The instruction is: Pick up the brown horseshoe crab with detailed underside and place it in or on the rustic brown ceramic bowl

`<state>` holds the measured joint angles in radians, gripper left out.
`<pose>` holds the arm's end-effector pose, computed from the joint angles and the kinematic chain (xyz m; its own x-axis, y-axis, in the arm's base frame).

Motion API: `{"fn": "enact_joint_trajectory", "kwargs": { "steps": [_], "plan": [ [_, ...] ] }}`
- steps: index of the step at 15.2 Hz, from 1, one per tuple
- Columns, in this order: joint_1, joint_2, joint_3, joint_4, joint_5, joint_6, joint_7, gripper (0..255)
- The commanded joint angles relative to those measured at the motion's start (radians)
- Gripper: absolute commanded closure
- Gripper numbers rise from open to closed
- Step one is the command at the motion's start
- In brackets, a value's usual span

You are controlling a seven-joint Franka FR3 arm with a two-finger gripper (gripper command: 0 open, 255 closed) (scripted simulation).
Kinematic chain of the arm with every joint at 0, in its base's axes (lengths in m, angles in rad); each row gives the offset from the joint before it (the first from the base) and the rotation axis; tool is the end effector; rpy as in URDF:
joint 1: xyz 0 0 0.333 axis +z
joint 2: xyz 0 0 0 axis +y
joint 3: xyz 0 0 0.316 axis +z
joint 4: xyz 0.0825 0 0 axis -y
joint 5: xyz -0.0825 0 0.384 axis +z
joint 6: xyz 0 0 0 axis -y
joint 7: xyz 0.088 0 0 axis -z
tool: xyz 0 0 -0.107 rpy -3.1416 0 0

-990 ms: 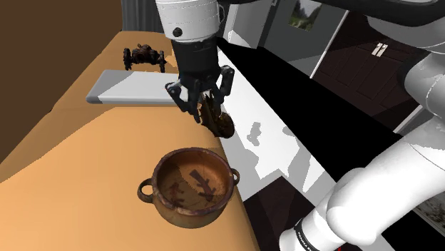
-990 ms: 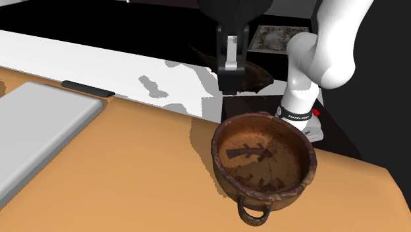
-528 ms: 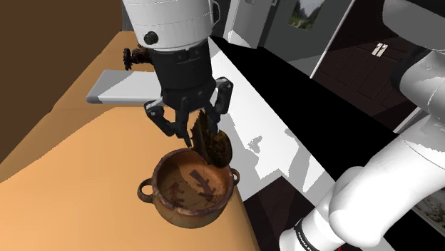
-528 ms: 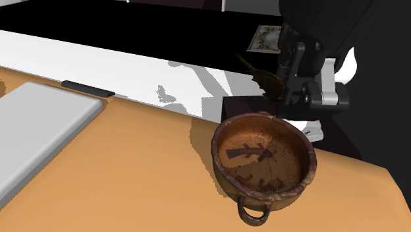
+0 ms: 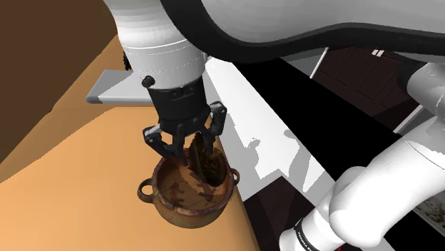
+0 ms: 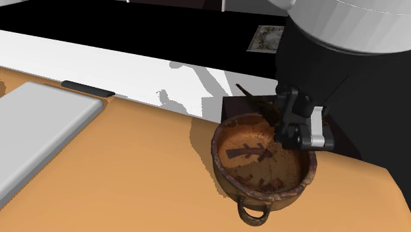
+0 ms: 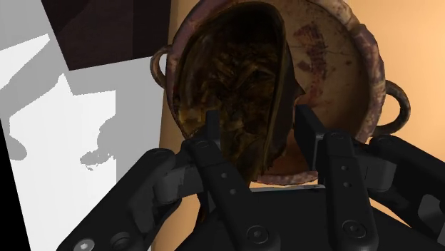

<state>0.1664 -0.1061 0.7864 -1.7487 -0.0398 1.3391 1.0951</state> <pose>0.2788 0.4116 0.5668 0.9846 -0.1679 -0.0479 -0.1417 -0.9287 0.3426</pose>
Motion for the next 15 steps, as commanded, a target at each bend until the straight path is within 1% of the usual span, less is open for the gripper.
{"fn": "enact_joint_trajectory", "kwargs": {
  "steps": [1, 7, 14, 15],
  "plan": [
    [-0.001, -0.003, -0.002, -0.027, 0.001, 0.025, -0.002, 255],
    [0.001, -0.009, -0.002, -0.107, 0.006, 0.101, 0.002, 255],
    [0.001, -0.009, -0.002, -0.107, 0.006, 0.101, 0.002, 255],
    [0.001, -0.009, -0.002, -0.107, 0.006, 0.101, 0.002, 0]
  ]
}}
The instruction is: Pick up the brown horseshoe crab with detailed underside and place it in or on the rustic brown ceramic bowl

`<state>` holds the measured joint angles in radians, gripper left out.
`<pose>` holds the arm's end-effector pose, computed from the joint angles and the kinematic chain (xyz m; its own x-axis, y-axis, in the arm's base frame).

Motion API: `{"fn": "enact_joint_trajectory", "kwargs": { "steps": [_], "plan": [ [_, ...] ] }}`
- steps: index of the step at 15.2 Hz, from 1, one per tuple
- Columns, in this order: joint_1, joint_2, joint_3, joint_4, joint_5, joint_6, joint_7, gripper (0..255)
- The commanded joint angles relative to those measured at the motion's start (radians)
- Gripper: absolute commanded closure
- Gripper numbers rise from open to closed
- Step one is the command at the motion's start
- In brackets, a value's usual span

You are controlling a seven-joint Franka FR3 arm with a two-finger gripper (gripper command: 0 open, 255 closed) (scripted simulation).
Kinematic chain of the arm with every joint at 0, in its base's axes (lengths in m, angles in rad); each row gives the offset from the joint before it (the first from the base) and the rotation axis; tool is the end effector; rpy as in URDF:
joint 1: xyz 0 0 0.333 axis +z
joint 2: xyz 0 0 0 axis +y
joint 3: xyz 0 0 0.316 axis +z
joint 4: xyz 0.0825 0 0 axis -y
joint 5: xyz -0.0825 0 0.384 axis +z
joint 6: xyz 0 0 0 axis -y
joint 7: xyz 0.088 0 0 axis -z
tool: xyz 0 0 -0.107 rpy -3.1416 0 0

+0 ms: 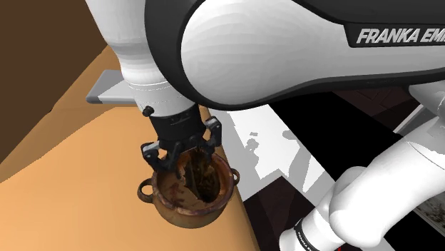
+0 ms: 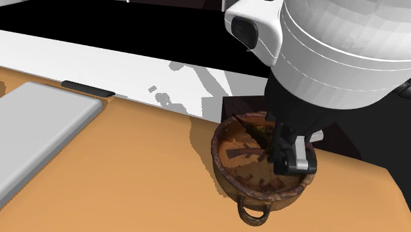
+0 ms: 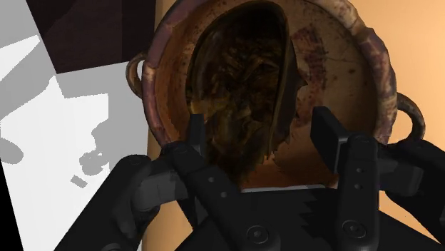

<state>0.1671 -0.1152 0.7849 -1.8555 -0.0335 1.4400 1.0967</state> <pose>0.2801 0.4111 0.5279 0.9847 -0.1679 -0.0476 -0.1419 -0.9289 0.3422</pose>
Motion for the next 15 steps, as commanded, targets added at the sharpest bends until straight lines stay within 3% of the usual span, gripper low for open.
{"fn": "enact_joint_trajectory", "kwargs": {
  "steps": [1, 5, 9, 15],
  "plan": [
    [0.000, 0.000, 0.000, 0.000, 0.000, 0.000, 0.000, 0],
    [0.000, 0.000, 0.000, 0.000, 0.000, 0.000, 0.000, 0],
    [0.012, 0.092, 0.031, 0.195, -0.048, -0.135, 0.048, 0],
    [0.013, 0.092, 0.030, 0.195, -0.048, -0.135, 0.048, 0]
  ]
}}
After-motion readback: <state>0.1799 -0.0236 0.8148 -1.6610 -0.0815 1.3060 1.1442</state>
